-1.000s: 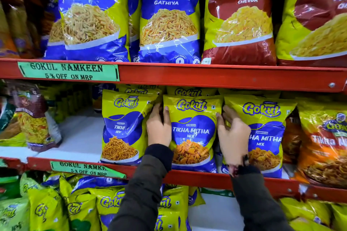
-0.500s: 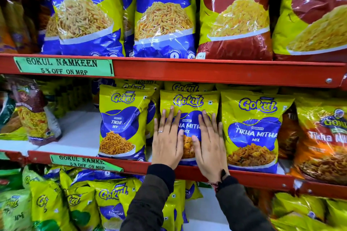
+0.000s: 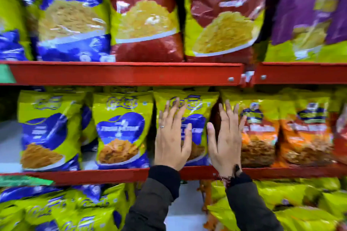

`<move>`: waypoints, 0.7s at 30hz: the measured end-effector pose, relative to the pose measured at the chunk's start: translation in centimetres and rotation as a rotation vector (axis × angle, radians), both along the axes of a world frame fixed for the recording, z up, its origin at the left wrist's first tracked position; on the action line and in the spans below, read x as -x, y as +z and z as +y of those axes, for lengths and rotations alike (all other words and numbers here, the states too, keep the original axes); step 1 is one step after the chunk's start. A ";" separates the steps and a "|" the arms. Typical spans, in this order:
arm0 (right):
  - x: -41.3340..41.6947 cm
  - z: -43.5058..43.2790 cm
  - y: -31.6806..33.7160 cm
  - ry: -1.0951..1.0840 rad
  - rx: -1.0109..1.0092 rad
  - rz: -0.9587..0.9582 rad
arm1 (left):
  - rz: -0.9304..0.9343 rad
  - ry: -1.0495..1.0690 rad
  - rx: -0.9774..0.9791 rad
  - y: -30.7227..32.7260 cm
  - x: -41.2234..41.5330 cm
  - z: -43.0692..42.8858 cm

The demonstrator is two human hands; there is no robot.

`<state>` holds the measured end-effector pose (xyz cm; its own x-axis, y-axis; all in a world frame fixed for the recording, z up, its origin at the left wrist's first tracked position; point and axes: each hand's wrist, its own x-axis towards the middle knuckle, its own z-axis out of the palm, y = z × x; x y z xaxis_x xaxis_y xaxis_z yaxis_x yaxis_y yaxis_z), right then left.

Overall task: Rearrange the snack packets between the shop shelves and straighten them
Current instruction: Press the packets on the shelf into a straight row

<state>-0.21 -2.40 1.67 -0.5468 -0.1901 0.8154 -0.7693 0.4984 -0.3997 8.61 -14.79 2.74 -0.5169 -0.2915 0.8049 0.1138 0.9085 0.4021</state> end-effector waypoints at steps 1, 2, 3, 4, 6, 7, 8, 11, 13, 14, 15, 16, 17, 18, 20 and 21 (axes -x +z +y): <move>1.1 1.7 0.1 -0.025 0.011 -0.022 | 0.017 -0.080 0.011 0.2 1.0 1.9; 2.2 3.2 0.2 -0.046 0.028 -0.045 | 0.017 -0.153 0.036 0.3 1.9 3.5; 3.3 5.0 0.2 -0.064 0.046 -0.070 | 0.002 -0.222 0.053 0.5 3.1 5.4; 4.3 6.5 0.2 -0.071 0.068 -0.106 | -0.023 -0.279 0.045 0.4 4.1 7.0; 6.3 9.4 0.0 -0.035 0.136 -0.211 | -0.076 -0.356 -0.073 0.2 6.2 9.7; 7.3 10.6 -0.2 -0.004 0.179 -0.280 | -0.093 -0.374 -0.164 -0.2 7.2 10.7; 8.4 12.1 -0.4 0.021 0.212 -0.340 | -0.108 -0.378 -0.269 -0.5 8.4 11.9; 11.1 14.8 -0.2 0.077 0.247 -0.499 | -0.094 -0.309 -0.626 -1.5 11.4 13.4; 12.5 15.8 0.3 0.115 0.286 -0.543 | 0.013 -0.231 -0.811 -1.4 13.0 13.3; 13.0 16.1 0.6 0.124 0.305 -0.543 | 0.067 -0.171 -0.866 -1.3 13.7 13.0; 13.6 16.4 0.9 0.128 0.317 -0.538 | 0.094 -0.105 -0.914 -0.8 14.1 12.8; 14.1 16.7 1.1 0.127 0.320 -0.541 | 0.096 -0.050 -0.966 -0.5 14.5 12.4; 14.5 16.8 1.3 0.130 0.315 -0.558 | 0.072 -0.018 -1.018 -0.1 14.7 12.1; 15.0 16.9 1.4 0.145 0.306 -0.585 | 0.055 -0.019 -1.070 0.1 14.8 11.8; 15.7 16.9 1.3 0.212 0.307 -0.651 | 0.045 -0.099 -1.157 0.1 14.6 11.4; 15.9 16.6 1.2 0.256 0.335 -0.687 | 0.058 -0.132 -1.175 0.2 14.4 11.2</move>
